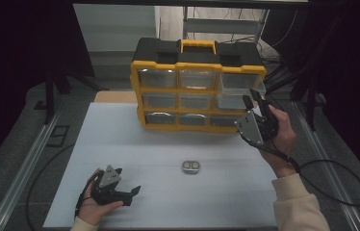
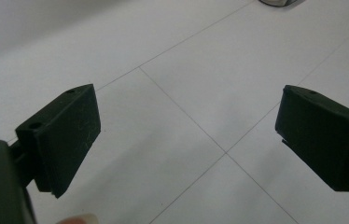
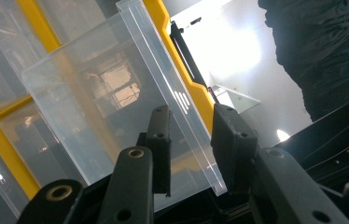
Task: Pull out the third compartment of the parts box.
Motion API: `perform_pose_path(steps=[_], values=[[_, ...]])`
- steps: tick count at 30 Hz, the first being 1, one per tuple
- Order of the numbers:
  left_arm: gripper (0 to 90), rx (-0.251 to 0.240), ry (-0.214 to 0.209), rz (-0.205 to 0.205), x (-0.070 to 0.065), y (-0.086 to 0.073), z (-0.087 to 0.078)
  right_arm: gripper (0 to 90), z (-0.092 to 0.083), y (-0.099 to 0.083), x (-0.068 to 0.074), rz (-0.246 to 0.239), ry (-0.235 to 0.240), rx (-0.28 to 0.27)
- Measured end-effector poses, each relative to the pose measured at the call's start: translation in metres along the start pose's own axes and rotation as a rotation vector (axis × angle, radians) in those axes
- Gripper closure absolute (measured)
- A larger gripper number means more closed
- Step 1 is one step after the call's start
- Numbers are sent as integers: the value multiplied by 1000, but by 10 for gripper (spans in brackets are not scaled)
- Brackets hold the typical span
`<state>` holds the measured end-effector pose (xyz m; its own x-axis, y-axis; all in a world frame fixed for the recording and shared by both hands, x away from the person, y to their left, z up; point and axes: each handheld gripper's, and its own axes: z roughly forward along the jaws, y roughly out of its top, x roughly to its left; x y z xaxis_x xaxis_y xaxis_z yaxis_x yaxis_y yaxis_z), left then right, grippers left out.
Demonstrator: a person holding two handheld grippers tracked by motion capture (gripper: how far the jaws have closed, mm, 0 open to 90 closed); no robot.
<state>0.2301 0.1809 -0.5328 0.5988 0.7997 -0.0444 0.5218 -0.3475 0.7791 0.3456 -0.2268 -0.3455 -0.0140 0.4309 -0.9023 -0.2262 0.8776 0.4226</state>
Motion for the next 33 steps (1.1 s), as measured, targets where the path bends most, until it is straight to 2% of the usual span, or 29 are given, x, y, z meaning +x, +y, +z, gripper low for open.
perform_pose_path(steps=[33], values=[[73, 2, 1, 0, 0, 0, 0, 693, -9, 2, 3, -1, -12, -21]])
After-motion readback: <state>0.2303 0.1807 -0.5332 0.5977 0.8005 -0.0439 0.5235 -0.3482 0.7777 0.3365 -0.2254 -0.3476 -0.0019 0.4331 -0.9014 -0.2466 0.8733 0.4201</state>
